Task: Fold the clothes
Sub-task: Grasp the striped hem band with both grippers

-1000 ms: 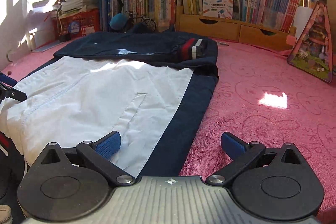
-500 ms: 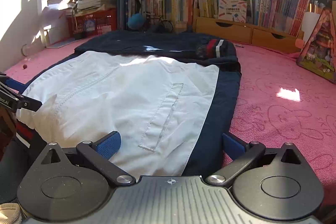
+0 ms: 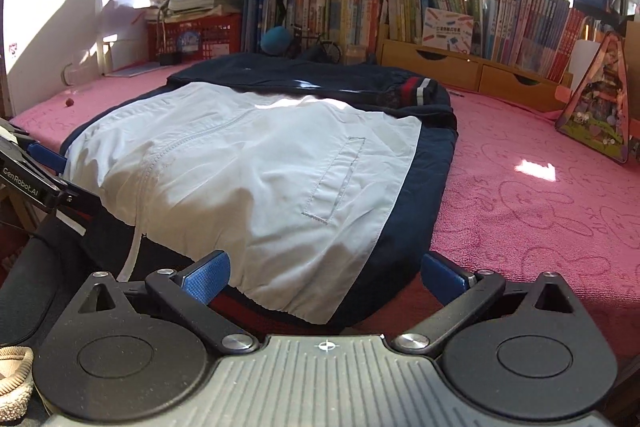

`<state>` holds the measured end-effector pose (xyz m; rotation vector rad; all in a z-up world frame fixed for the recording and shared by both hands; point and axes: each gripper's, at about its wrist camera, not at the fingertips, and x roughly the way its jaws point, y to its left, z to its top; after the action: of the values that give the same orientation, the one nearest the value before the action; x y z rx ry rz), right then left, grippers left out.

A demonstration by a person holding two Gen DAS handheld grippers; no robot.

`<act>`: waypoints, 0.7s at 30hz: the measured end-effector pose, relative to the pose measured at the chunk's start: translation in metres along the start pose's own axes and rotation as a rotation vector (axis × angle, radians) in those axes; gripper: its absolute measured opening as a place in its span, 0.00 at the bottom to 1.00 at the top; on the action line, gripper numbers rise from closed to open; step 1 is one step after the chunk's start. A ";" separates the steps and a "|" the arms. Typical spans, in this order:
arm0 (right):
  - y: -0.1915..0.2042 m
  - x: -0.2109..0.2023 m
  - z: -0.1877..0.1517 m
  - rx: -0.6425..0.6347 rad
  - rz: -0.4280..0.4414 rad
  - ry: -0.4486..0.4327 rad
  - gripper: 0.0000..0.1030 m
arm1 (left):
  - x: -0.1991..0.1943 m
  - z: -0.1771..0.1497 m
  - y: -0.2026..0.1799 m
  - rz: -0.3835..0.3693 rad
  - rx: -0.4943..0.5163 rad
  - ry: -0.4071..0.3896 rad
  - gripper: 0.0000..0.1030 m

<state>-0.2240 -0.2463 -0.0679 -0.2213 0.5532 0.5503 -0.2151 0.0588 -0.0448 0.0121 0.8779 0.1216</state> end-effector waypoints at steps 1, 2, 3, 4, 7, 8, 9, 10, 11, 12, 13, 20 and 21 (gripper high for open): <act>0.000 0.000 -0.002 -0.002 -0.003 0.004 1.00 | 0.000 -0.003 0.002 -0.001 0.003 -0.017 1.00; 0.000 -0.001 -0.004 -0.005 -0.005 0.007 1.00 | -0.001 -0.007 0.004 -0.004 0.005 -0.037 1.00; 0.000 -0.001 -0.006 -0.005 -0.010 0.013 1.00 | -0.001 -0.011 0.006 -0.006 0.006 -0.056 1.00; -0.001 0.001 -0.009 -0.002 -0.012 0.021 1.00 | -0.002 -0.014 0.009 -0.009 0.008 -0.075 1.00; -0.006 0.005 -0.018 0.018 -0.007 0.041 1.00 | -0.001 -0.025 0.018 -0.013 0.013 -0.123 1.00; -0.006 0.005 -0.021 0.027 0.008 0.039 1.00 | 0.001 -0.029 0.022 -0.015 0.015 -0.145 1.00; -0.008 0.007 -0.024 0.037 0.022 0.039 1.00 | 0.003 -0.033 0.027 -0.017 0.018 -0.170 1.00; -0.008 0.010 -0.026 0.045 0.024 0.043 1.00 | 0.007 -0.036 0.030 -0.019 0.028 -0.177 1.00; -0.009 0.013 -0.028 0.054 0.025 0.047 1.00 | 0.011 -0.038 0.034 -0.020 0.041 -0.179 1.00; -0.010 0.016 -0.030 0.062 0.027 0.051 1.00 | 0.015 -0.039 0.038 -0.038 0.026 -0.177 1.00; -0.011 0.020 -0.032 0.077 0.038 0.058 1.00 | 0.019 -0.040 0.042 -0.061 0.003 -0.175 1.00; -0.026 0.042 -0.035 0.255 0.188 0.081 0.90 | 0.042 -0.040 0.069 -0.260 -0.178 -0.149 0.99; -0.027 0.042 -0.034 0.277 0.213 0.086 0.82 | 0.040 -0.041 0.071 -0.284 -0.198 -0.150 0.94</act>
<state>-0.1940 -0.2617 -0.1178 0.0785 0.7339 0.6651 -0.2284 0.1324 -0.0975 -0.2840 0.7064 -0.0588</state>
